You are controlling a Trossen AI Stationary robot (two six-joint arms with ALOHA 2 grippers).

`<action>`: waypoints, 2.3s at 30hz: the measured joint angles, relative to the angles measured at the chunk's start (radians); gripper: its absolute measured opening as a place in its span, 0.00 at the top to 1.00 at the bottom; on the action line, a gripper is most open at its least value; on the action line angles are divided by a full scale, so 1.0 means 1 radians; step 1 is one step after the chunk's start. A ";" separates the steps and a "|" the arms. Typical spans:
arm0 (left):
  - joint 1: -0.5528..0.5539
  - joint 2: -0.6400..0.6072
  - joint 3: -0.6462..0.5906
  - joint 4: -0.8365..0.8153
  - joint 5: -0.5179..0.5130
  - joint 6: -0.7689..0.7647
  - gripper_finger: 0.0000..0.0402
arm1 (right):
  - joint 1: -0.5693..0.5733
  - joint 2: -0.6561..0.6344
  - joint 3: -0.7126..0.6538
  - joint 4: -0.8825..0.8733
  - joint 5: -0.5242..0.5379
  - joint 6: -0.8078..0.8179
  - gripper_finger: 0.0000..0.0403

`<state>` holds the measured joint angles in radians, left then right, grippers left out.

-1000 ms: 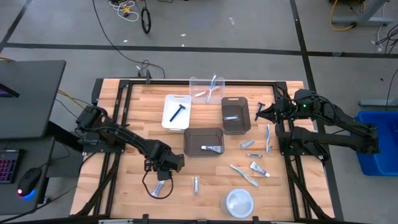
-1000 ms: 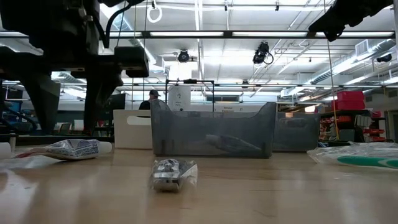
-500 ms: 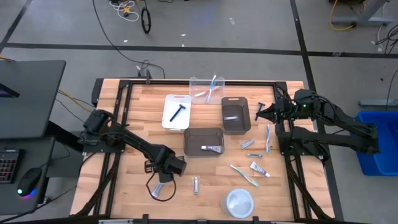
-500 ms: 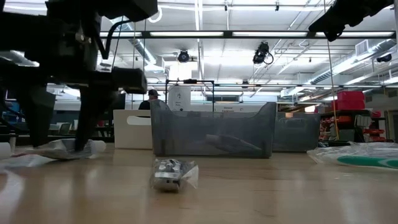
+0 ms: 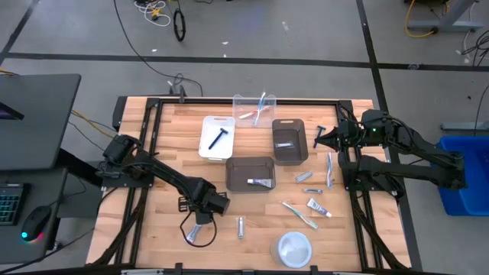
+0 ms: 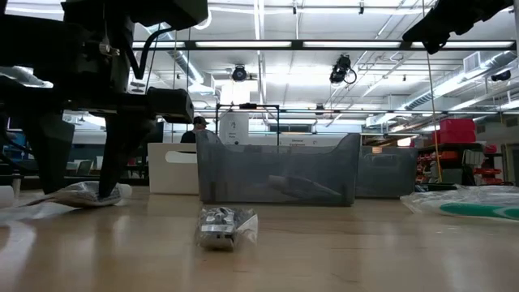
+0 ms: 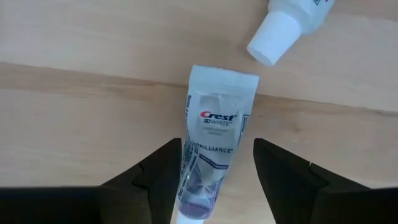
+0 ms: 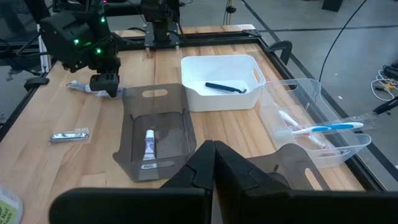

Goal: Pick & Place Travel size toiletries
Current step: Put the white toothpaste into the bottom black bin

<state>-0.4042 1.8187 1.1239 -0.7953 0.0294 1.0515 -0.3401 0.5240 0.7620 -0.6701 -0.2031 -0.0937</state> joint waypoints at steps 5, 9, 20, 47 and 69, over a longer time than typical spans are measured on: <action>0.000 0.000 -0.010 0.001 0.000 0.023 0.48 | 0.000 0.000 0.000 0.000 0.000 0.000 0.97; 0.000 0.000 -0.011 0.002 0.000 0.030 0.50 | 0.000 0.000 0.000 0.000 0.000 0.000 0.97; 0.000 0.000 -0.011 0.008 -0.005 0.029 0.71 | 0.000 0.000 0.000 0.000 0.000 0.000 0.97; -0.001 0.000 0.069 -0.027 -0.011 -0.046 0.77 | 0.000 0.000 0.000 0.000 0.000 0.000 0.97; -0.010 -0.177 -0.012 -0.074 -0.032 -0.160 0.77 | 0.000 0.000 0.000 0.000 0.000 0.000 0.97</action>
<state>-0.4141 1.6421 1.1114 -0.8696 -0.0029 0.8913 -0.3401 0.5243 0.7620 -0.6697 -0.2035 -0.0937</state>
